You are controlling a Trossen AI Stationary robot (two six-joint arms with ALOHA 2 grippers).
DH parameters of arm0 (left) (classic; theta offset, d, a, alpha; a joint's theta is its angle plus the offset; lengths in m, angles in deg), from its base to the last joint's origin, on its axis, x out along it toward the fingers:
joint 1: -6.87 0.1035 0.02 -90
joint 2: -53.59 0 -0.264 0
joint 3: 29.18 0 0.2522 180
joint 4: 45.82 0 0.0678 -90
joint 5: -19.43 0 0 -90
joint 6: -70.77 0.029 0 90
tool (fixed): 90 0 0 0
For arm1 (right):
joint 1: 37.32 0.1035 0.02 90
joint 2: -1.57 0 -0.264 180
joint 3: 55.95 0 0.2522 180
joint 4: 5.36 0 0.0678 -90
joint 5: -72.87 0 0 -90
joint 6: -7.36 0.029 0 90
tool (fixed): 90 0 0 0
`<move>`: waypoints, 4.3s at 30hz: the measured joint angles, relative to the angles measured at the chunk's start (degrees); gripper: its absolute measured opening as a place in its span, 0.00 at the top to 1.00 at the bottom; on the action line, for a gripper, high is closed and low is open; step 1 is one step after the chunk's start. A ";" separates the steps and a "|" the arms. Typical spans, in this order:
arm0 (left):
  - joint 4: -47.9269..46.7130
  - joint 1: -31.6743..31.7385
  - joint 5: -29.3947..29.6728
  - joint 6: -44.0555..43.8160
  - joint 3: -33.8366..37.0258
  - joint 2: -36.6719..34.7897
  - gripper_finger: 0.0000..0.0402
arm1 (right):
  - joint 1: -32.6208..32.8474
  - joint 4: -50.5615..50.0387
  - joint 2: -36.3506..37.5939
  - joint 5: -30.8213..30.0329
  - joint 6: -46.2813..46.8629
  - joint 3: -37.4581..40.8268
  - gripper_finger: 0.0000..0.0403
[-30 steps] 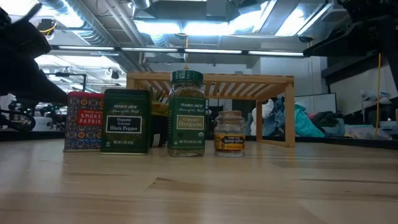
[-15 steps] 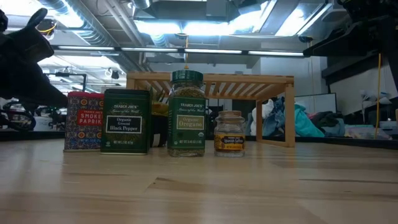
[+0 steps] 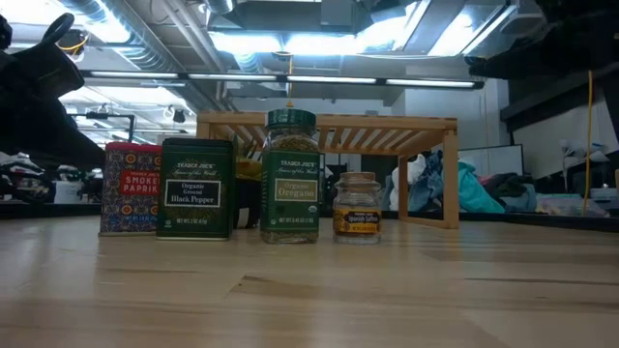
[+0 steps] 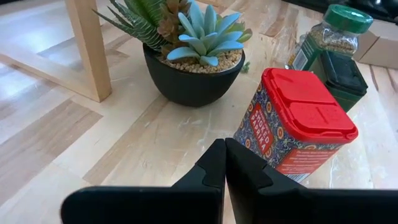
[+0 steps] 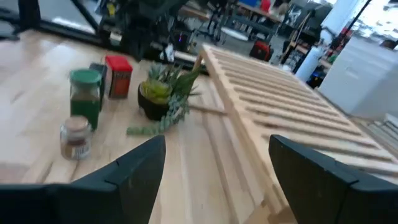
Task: Shelf spices
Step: Put the brown seasoning bottle on the shelf
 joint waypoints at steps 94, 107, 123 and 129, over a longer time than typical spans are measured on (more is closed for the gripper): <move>-3.63 0.00 -1.19 2.61 -0.04 -0.01 0.99 | 11.31 34.57 -84.82 9.51 40.31 -22.40 0.37; -3.69 0.00 -2.80 4.65 -0.04 0.08 0.99 | 11.28 34.62 -90.03 9.40 40.29 -28.25 0.37; -3.73 -0.02 -3.02 5.60 -0.03 0.10 0.99 | 11.28 33.79 -90.01 10.03 40.61 -28.41 0.46; -3.74 -0.02 -3.02 5.60 -0.02 0.10 0.99 | 11.28 33.92 -89.96 10.46 40.66 -28.41 0.52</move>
